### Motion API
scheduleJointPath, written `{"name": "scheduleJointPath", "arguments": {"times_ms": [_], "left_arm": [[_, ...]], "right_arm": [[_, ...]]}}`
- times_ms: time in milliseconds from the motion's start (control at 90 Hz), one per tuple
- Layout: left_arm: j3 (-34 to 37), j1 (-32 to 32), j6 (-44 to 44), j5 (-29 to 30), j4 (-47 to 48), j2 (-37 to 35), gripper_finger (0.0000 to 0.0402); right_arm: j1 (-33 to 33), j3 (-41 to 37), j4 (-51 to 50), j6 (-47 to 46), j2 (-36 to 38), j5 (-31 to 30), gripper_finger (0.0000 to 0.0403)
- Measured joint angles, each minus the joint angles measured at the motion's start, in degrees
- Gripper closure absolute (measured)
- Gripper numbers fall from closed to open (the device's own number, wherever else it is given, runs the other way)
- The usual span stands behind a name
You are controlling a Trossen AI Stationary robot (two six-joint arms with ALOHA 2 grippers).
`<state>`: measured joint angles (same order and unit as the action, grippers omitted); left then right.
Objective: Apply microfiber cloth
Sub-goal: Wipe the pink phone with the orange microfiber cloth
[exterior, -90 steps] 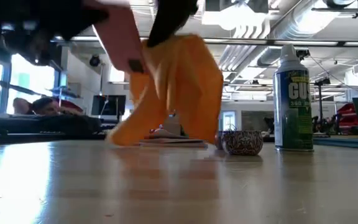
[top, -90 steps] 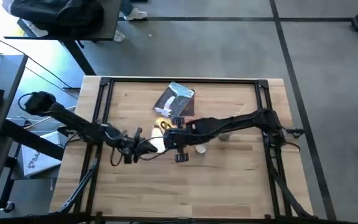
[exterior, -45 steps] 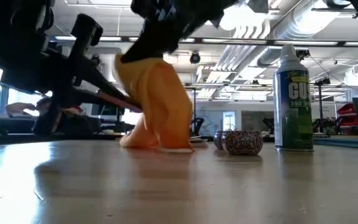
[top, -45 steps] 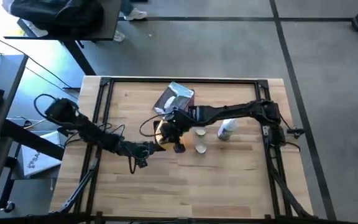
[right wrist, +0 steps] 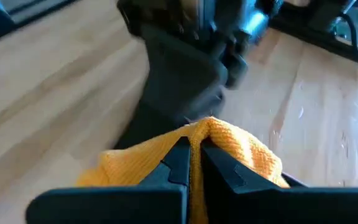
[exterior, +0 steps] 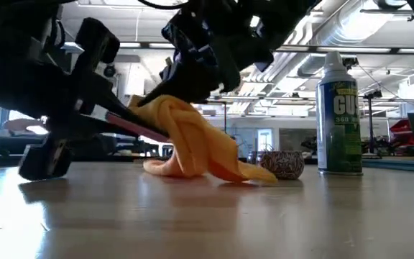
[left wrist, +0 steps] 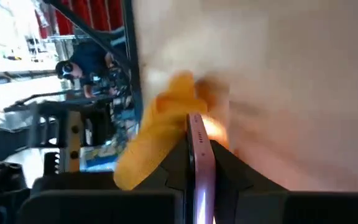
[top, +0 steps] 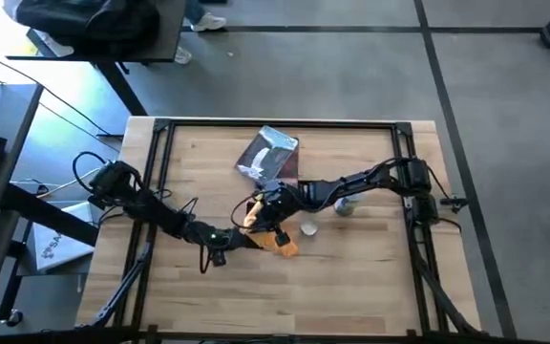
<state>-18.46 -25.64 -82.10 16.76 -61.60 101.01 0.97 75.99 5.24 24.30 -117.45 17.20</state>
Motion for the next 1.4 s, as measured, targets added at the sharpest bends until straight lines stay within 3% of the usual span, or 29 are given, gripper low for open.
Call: {"name": "scheduleJointPath", "arguments": {"times_ms": [256, 422, 689, 956, 1167, 1400], "left_arm": [[0.0, -1.1, 0.9, 3.7, -0.1, 0.8, 0.0387], [0.1, -1.1, 1.2, 4.7, -0.3, 0.9, 0.0387], [0.2, 1.7, 7.8, 2.3, 0.1, 0.9, 0.0387], [0.1, 2.4, 11.1, -0.8, 0.8, 0.9, 0.0386], [0.1, 2.4, 14.3, -1.6, 0.9, 0.9, 0.0386], [-0.5, 2.2, 10.1, -2.4, 1.4, 1.0, 0.0385]], "right_arm": [[-3.1, 0.1, -7.5, 10.8, 1.7, -21.1, 0.0403], [-4.4, 0.0, -10.5, 15.1, 5.8, -24.8, 0.0403], [-3.3, 0.1, -9.7, 8.3, 6.4, -9.1, 0.0403], [-1.8, 0.0, -2.0, -0.7, -1.1, 7.4, 0.0403], [-0.7, 0.1, 2.5, -1.7, -3.1, 10.9, 0.0403], [-2.0, 0.1, 3.2, -0.3, -3.4, 8.4, 0.0403]]}}
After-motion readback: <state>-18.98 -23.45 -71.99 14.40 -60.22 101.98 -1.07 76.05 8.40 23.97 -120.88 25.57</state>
